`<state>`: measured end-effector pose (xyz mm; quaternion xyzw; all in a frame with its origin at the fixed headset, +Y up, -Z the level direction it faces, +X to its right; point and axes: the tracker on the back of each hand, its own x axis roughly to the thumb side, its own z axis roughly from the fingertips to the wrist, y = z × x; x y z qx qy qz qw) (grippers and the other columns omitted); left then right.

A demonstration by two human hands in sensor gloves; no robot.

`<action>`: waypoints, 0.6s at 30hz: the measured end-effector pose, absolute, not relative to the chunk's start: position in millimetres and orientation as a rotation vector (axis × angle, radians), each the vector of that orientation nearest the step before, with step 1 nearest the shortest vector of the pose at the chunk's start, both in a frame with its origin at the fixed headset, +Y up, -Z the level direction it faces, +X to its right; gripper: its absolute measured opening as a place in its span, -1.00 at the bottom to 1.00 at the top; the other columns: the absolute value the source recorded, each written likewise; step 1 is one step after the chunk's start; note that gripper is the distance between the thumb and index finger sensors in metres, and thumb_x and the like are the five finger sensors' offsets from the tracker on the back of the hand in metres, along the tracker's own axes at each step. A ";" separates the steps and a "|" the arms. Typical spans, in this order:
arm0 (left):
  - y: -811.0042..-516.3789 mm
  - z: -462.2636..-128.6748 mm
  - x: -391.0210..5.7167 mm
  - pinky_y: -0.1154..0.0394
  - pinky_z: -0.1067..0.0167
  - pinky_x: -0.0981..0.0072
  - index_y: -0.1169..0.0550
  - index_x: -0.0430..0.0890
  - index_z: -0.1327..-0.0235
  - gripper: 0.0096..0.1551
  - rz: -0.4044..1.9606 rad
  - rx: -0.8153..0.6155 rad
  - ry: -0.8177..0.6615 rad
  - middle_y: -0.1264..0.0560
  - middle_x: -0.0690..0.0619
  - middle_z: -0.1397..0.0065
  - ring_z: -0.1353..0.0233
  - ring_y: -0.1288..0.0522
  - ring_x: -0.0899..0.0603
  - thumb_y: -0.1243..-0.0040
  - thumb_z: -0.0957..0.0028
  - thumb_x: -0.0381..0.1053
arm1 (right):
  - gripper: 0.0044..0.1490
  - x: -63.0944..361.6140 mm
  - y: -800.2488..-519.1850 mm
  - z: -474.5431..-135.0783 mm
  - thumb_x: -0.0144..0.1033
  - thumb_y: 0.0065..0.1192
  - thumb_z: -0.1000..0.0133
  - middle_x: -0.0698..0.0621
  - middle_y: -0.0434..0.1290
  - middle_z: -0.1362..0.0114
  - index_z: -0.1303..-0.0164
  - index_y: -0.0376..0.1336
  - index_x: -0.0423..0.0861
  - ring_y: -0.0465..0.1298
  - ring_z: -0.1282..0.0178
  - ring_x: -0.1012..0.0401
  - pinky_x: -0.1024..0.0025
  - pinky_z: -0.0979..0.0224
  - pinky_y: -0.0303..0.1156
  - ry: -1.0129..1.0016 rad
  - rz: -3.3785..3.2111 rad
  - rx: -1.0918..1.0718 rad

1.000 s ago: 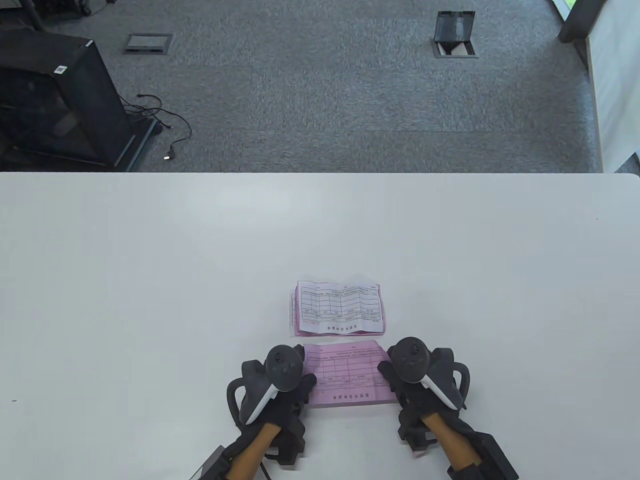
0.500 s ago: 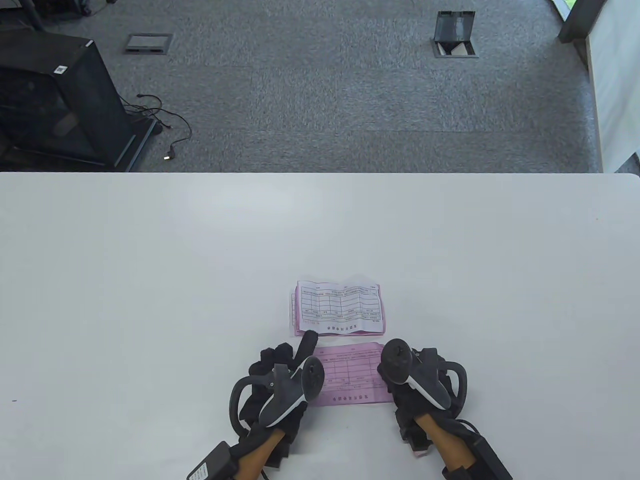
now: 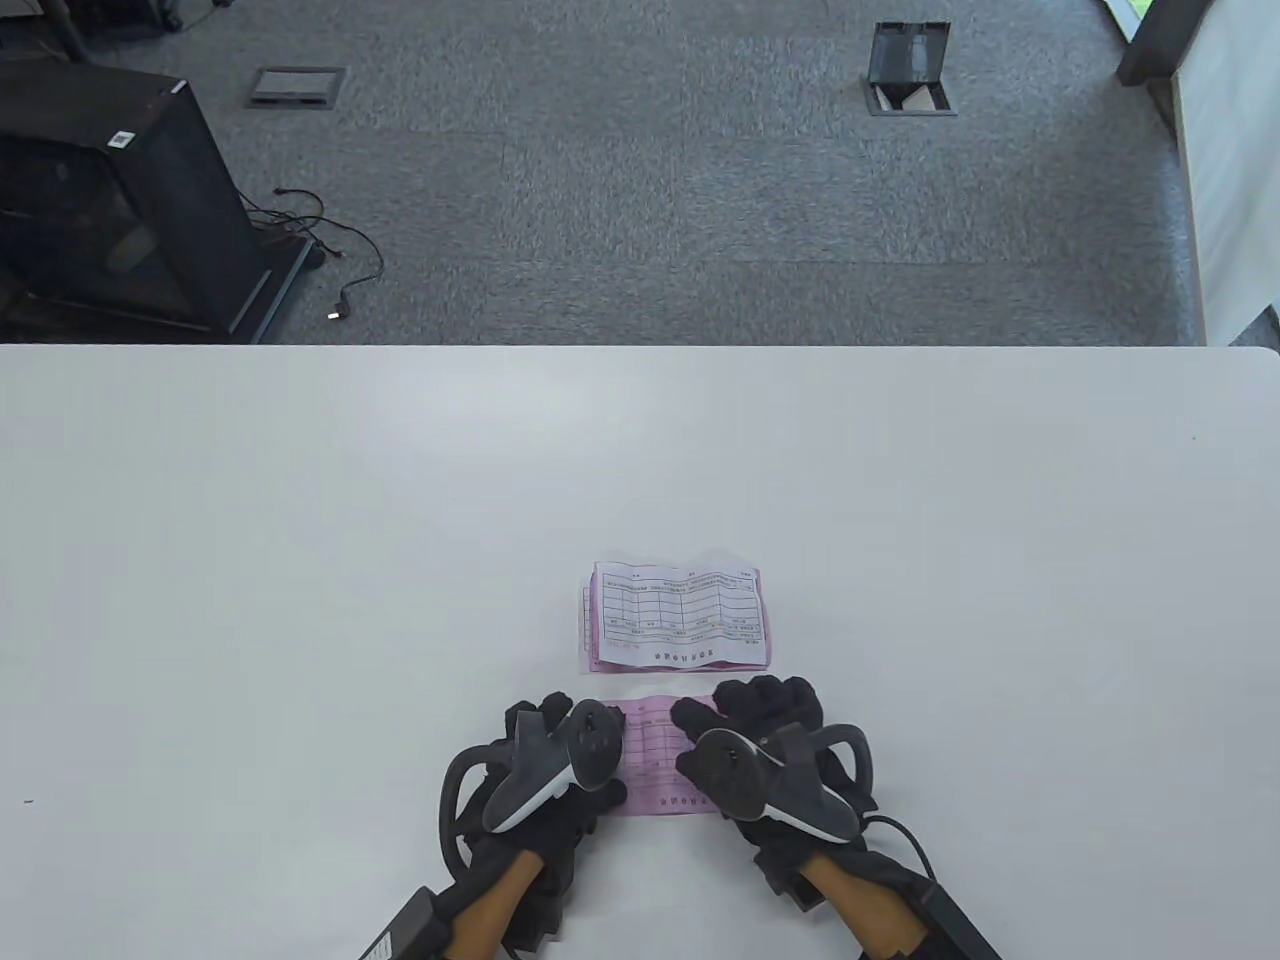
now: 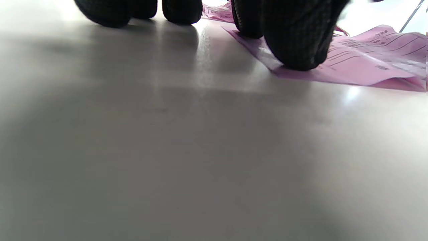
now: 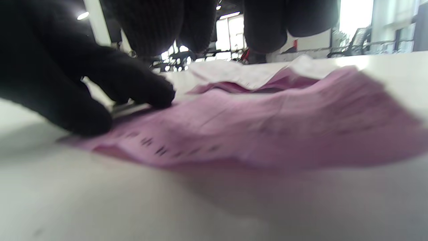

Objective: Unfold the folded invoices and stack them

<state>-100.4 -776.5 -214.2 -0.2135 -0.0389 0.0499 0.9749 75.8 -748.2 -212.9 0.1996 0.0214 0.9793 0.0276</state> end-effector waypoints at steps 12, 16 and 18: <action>-775.8 -213.0 -99.6 -0.16 -0.46 -0.21 -0.21 0.28 -0.58 -0.13 0.102 -0.425 -0.072 0.02 -0.18 -0.72 -0.63 0.07 -0.46 -0.27 0.02 0.23 | -0.28 41.9 -771.2 -218.6 0.11 0.17 -0.02 -0.20 0.16 -0.60 -0.43 0.14 0.25 0.12 -0.55 -0.24 -0.46 -0.50 -0.05 0.191 3.206 0.704; -776.0 -212.9 -100.0 -0.16 -0.46 -0.20 -0.20 0.28 -0.58 -0.14 0.102 -0.428 -0.070 0.02 -0.17 -0.72 -0.63 0.07 -0.45 -0.27 0.02 0.24 | -0.27 51.9 -771.0 -218.5 0.10 0.16 -0.02 -0.20 0.17 -0.59 -0.44 0.13 0.25 0.13 -0.55 -0.24 -0.46 -0.49 -0.05 0.199 3.200 0.655; -775.8 -212.8 -100.1 -0.16 -0.46 -0.20 -0.20 0.29 -0.58 -0.14 0.101 -0.428 -0.069 0.02 -0.16 -0.72 -0.63 0.07 -0.45 -0.27 0.03 0.24 | -0.28 60.5 -769.5 -219.4 0.09 0.16 -0.02 -0.19 0.17 -0.59 -0.43 0.15 0.24 0.14 -0.54 -0.24 -0.45 -0.49 -0.04 0.181 3.242 0.635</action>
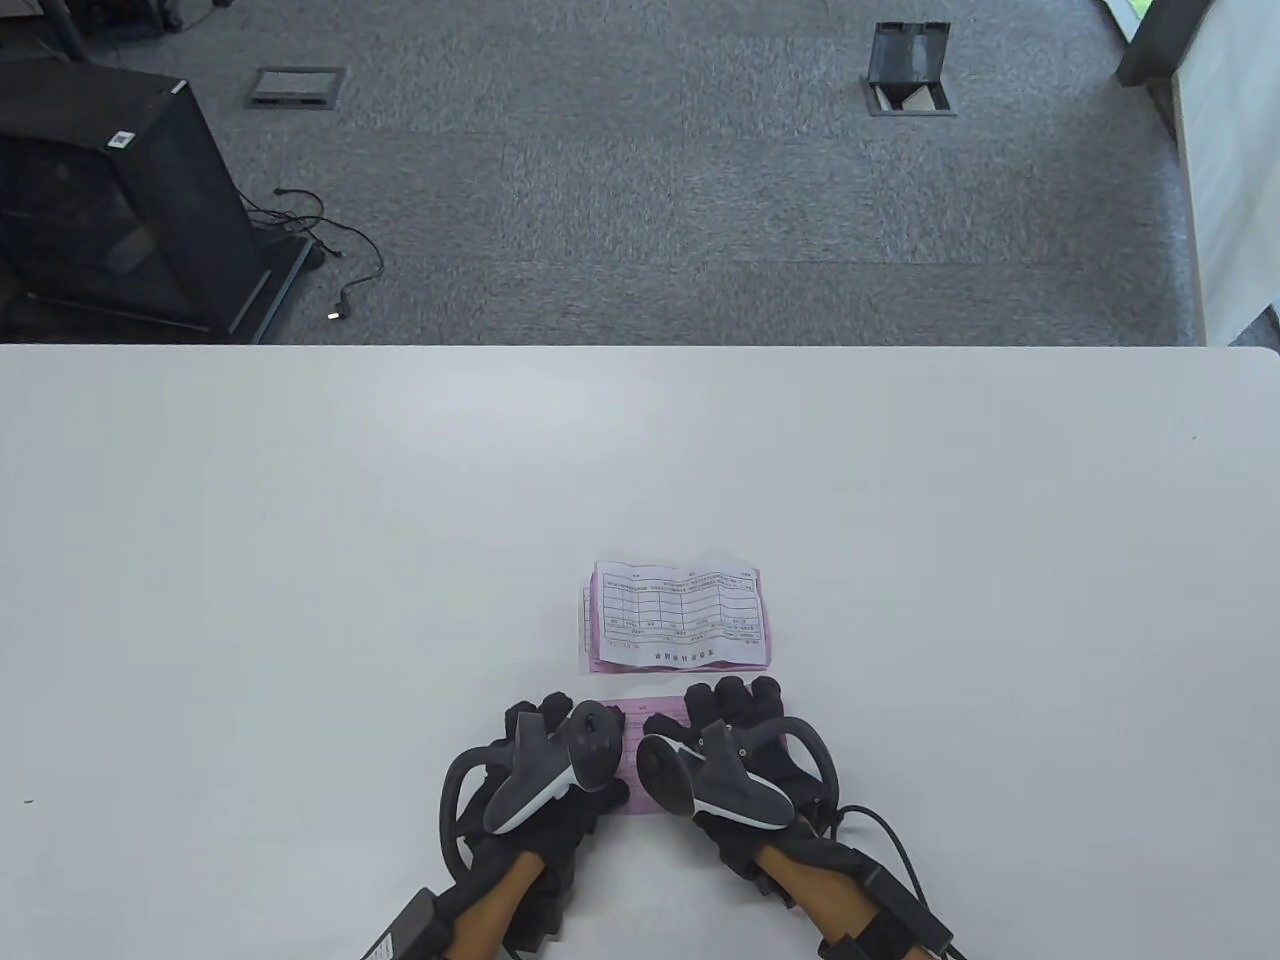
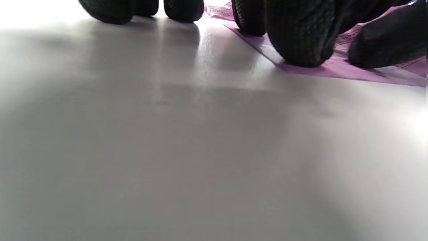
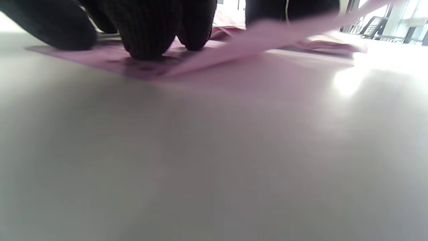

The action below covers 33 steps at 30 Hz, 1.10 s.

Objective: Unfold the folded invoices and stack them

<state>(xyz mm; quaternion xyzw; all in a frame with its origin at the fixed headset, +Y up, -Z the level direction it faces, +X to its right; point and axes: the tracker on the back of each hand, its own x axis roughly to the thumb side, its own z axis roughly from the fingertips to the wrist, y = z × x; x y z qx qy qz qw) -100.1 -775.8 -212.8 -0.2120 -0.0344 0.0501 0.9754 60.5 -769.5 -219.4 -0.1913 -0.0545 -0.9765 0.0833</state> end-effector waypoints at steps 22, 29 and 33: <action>-775.7 -214.0 -104.9 -0.13 -0.47 -0.22 -0.19 0.33 -0.57 -0.13 0.115 -0.445 -0.055 0.05 -0.12 -0.73 -0.64 0.09 -0.39 -0.28 0.04 0.25 | -0.29 149.3 -769.1 -227.6 0.06 0.18 -0.03 -0.21 0.18 -0.58 -0.43 0.14 0.23 0.15 -0.53 -0.24 -0.45 -0.49 -0.03 -0.248 -2.985 -0.281; -775.7 -214.4 -105.3 -0.13 -0.46 -0.22 -0.19 0.33 -0.57 -0.13 0.118 -0.449 -0.057 0.06 -0.12 -0.73 -0.64 0.09 -0.39 -0.28 0.04 0.25 | -0.28 130.8 -747.9 -223.5 0.09 0.14 -0.05 -0.23 0.16 -0.59 -0.45 0.14 0.20 0.13 -0.54 -0.26 -0.45 -0.49 -0.04 -0.086 -3.156 -0.325; -775.8 -214.3 -105.5 -0.12 -0.46 -0.22 -0.19 0.33 -0.57 -0.13 0.118 -0.449 -0.059 0.06 -0.12 -0.73 -0.63 0.10 -0.39 -0.28 0.04 0.25 | -0.28 93.3 -746.8 -218.8 0.12 0.09 -0.06 -0.23 0.12 -0.61 -0.46 0.12 0.22 0.08 -0.56 -0.27 -0.46 -0.49 -0.07 -0.111 -3.109 -0.473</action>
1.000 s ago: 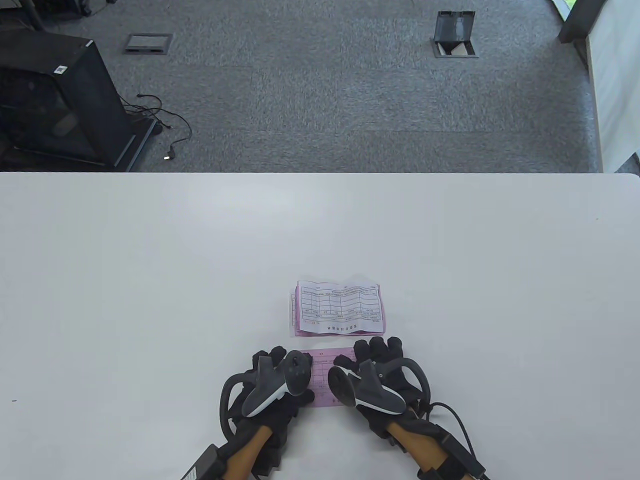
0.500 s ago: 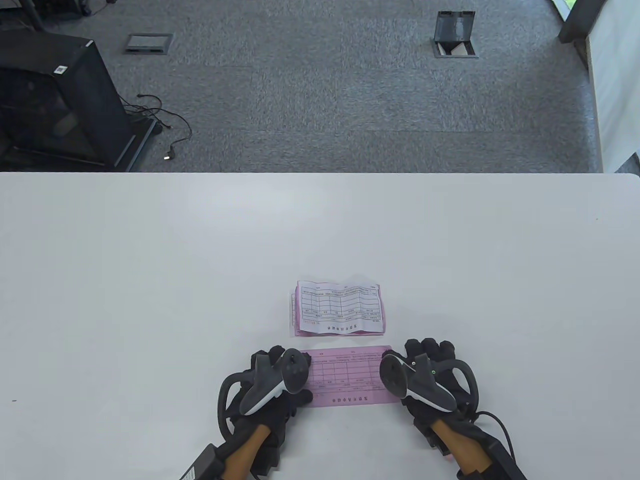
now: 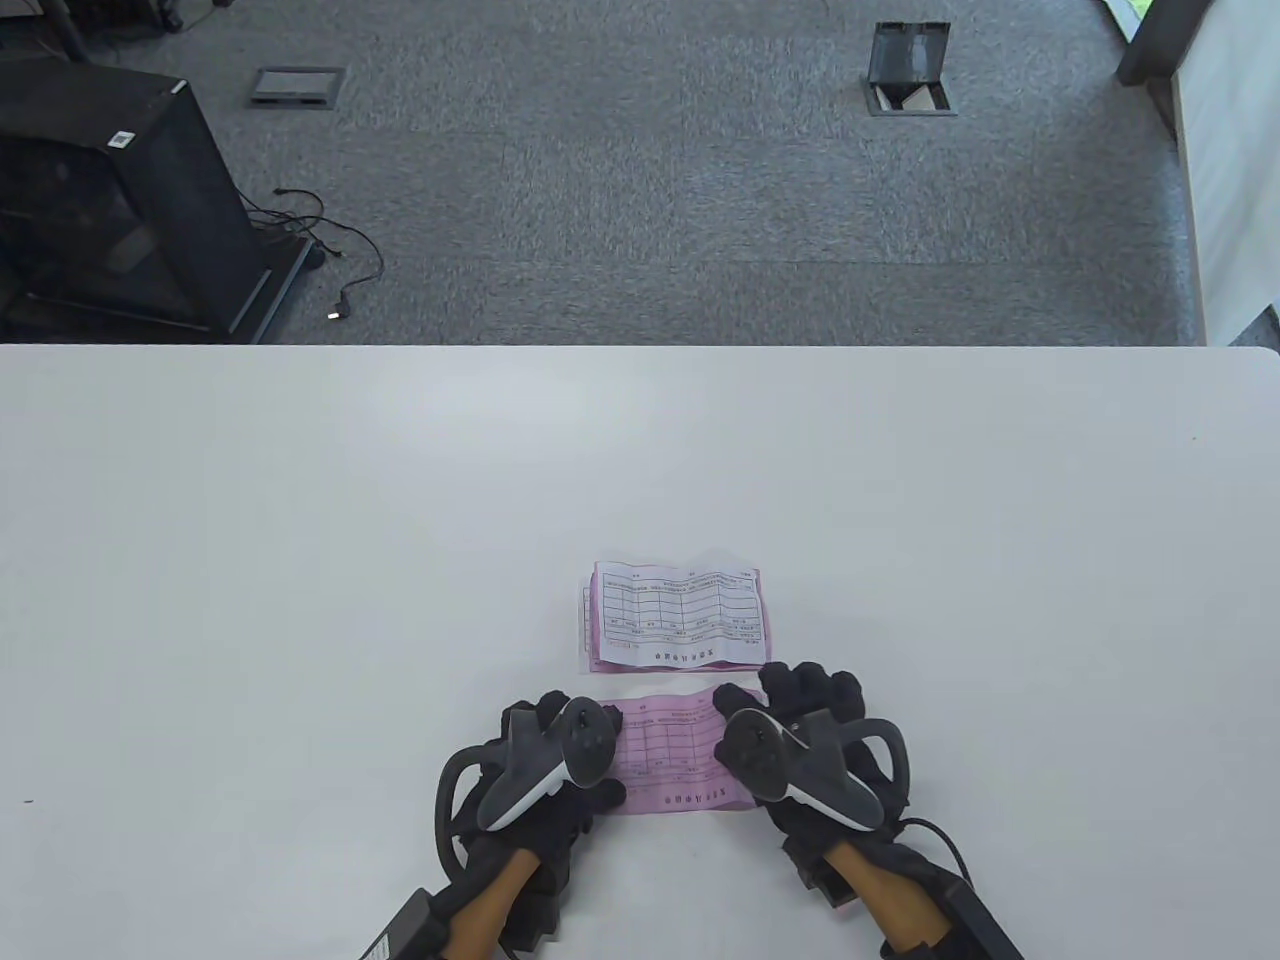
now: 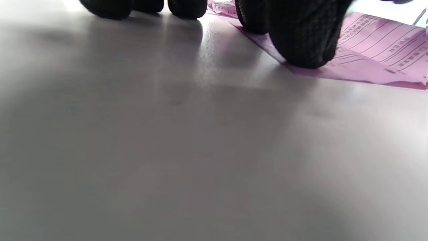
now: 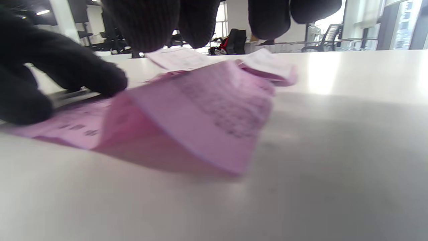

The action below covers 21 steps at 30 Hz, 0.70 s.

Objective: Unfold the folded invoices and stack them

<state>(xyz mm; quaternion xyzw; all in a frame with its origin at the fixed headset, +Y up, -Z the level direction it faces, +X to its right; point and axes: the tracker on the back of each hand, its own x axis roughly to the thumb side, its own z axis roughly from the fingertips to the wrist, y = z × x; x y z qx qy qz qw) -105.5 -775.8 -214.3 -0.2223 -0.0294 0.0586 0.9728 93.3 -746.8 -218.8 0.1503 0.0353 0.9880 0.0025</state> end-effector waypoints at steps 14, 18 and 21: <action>-775.3 -214.1 -106.1 -0.11 -0.46 -0.21 -0.18 0.33 -0.57 -0.12 0.122 -0.452 -0.060 0.07 -0.11 -0.73 -0.64 0.11 -0.38 -0.27 0.04 0.25 | -0.23 35.9 -774.3 -219.0 0.16 0.08 -0.03 -0.22 0.09 -0.63 -0.49 0.07 0.25 0.05 -0.58 -0.28 -0.48 -0.49 -0.08 0.220 3.209 0.667; -775.3 -213.8 -106.0 -0.11 -0.46 -0.21 -0.18 0.34 -0.57 -0.13 0.121 -0.453 -0.060 0.07 -0.11 -0.73 -0.64 0.11 -0.38 -0.26 0.04 0.26 | -0.24 44.6 -774.1 -217.9 0.15 0.09 -0.03 -0.22 0.09 -0.63 -0.49 0.07 0.25 0.05 -0.58 -0.27 -0.48 -0.49 -0.09 0.231 3.220 0.627; -775.2 -213.6 -106.1 -0.11 -0.46 -0.21 -0.18 0.34 -0.57 -0.13 0.122 -0.453 -0.060 0.08 -0.10 -0.73 -0.64 0.11 -0.38 -0.27 0.04 0.26 | -0.24 57.8 -772.7 -219.1 0.14 0.09 -0.03 -0.22 0.09 -0.63 -0.49 0.07 0.26 0.06 -0.58 -0.28 -0.48 -0.49 -0.08 0.238 3.229 0.585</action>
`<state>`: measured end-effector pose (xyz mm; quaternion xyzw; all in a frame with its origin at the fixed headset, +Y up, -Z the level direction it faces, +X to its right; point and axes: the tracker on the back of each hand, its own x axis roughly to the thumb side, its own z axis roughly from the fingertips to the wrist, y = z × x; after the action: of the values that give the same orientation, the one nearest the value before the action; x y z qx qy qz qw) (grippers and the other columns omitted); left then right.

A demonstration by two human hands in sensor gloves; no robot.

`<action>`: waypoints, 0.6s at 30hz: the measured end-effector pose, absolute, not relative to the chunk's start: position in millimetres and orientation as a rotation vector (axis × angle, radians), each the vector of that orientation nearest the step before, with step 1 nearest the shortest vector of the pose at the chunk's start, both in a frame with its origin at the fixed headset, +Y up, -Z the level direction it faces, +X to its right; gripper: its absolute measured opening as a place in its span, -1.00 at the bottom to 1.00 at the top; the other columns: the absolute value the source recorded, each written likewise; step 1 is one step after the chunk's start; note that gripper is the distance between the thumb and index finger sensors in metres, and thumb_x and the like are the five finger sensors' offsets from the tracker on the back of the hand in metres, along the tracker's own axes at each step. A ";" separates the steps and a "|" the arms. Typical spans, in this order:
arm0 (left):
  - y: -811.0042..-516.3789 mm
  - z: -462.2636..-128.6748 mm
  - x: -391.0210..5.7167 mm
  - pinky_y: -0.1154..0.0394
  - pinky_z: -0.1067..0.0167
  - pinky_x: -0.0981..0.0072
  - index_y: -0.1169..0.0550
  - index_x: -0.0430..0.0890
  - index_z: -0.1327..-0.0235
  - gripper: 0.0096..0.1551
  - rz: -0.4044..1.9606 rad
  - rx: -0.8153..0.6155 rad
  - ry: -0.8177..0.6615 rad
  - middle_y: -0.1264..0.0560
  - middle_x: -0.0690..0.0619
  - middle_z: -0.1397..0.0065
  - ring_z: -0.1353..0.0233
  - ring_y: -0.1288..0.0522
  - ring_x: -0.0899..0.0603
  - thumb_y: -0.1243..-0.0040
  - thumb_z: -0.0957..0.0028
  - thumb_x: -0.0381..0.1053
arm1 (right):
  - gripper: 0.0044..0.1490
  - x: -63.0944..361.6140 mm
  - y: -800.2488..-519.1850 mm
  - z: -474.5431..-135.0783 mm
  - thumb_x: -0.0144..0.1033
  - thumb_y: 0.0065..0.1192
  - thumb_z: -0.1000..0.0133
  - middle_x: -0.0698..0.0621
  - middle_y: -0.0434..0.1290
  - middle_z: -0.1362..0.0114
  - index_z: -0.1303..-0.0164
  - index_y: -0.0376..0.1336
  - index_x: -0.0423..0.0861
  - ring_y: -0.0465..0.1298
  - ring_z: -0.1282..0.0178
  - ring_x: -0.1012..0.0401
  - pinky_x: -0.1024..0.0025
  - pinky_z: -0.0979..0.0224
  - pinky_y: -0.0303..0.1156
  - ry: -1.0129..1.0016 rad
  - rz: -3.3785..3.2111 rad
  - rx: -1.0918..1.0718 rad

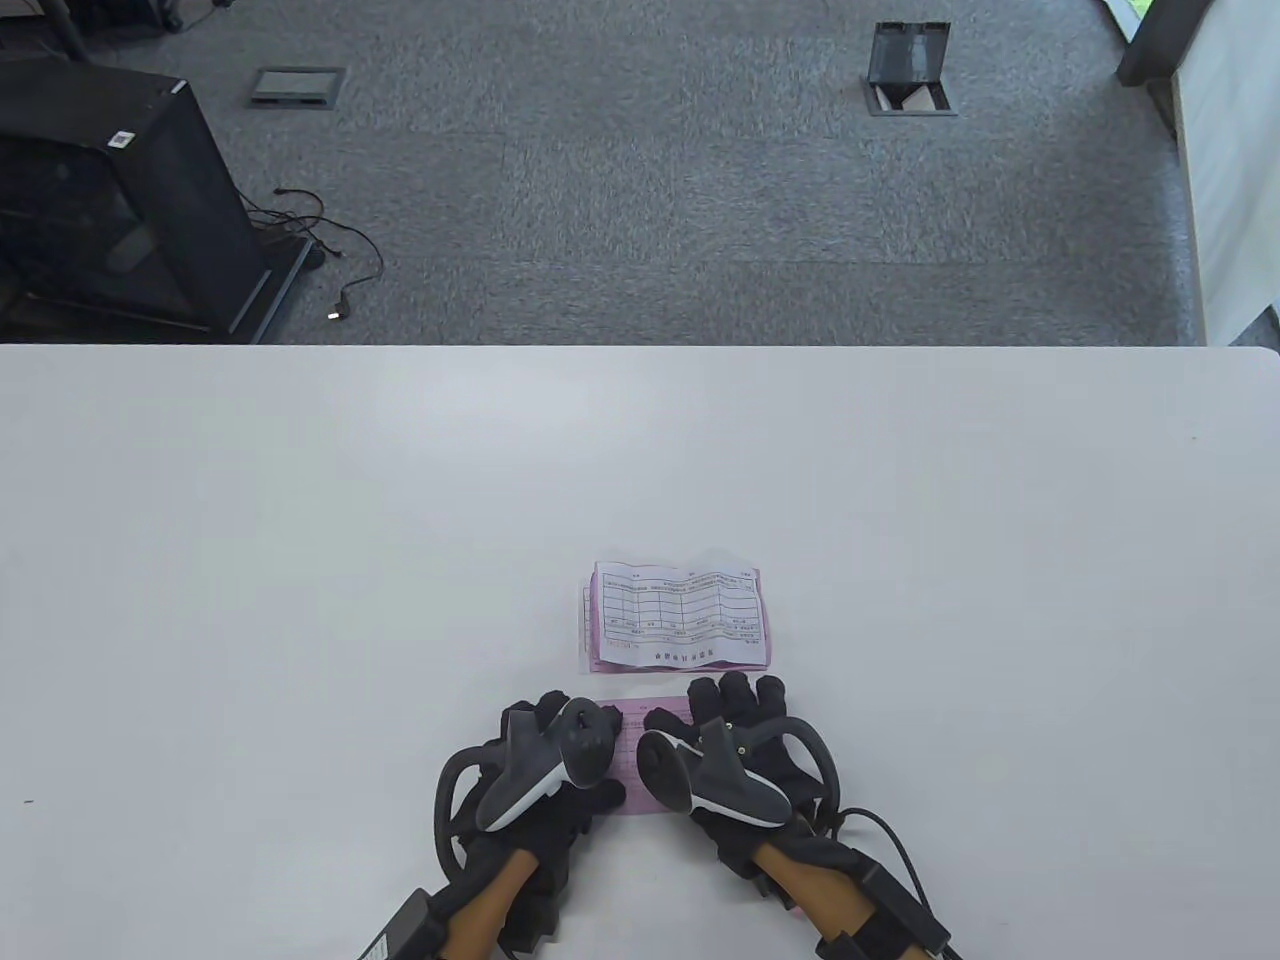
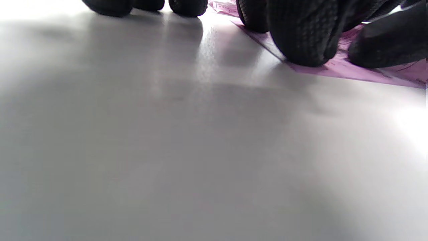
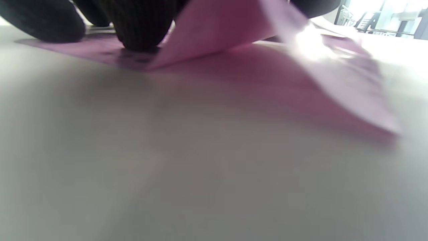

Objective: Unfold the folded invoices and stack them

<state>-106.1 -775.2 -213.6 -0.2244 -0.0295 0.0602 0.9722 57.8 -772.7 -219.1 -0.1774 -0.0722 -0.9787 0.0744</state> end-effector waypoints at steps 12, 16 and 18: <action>-775.2 -213.6 -106.1 -0.11 -0.47 -0.20 -0.17 0.35 -0.56 -0.13 0.121 -0.454 -0.059 0.08 -0.10 -0.74 -0.64 0.12 -0.37 -0.27 0.04 0.26 | -0.24 120.0 -771.3 -225.4 0.13 0.10 -0.03 -0.22 0.11 -0.63 -0.48 0.07 0.26 0.07 -0.58 -0.27 -0.48 -0.49 -0.07 -0.244 -2.989 -0.369; -775.2 -213.6 -106.1 -0.11 -0.47 -0.20 -0.17 0.35 -0.56 -0.13 0.121 -0.454 -0.059 0.08 -0.10 -0.74 -0.64 0.12 -0.37 -0.27 0.04 0.26 | -0.24 135.6 -771.3 -226.9 0.13 0.11 -0.03 -0.22 0.12 -0.62 -0.48 0.08 0.24 0.08 -0.57 -0.27 -0.47 -0.49 -0.06 -0.252 -3.006 -0.315; -774.8 -213.8 -106.5 -0.11 -0.47 -0.20 -0.17 0.35 -0.56 -0.13 0.121 -0.454 -0.057 0.08 -0.10 -0.73 -0.64 0.11 -0.38 -0.27 0.04 0.26 | -0.24 144.4 -771.6 -227.3 0.12 0.12 -0.03 -0.22 0.12 -0.62 -0.48 0.08 0.25 0.09 -0.57 -0.27 -0.47 -0.49 -0.06 -0.266 -3.024 -0.288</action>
<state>-106.5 -774.8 -213.8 -0.2249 -0.0282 0.0600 0.9721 144.4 -771.6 -227.3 -0.0945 -0.0871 -0.9906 0.0463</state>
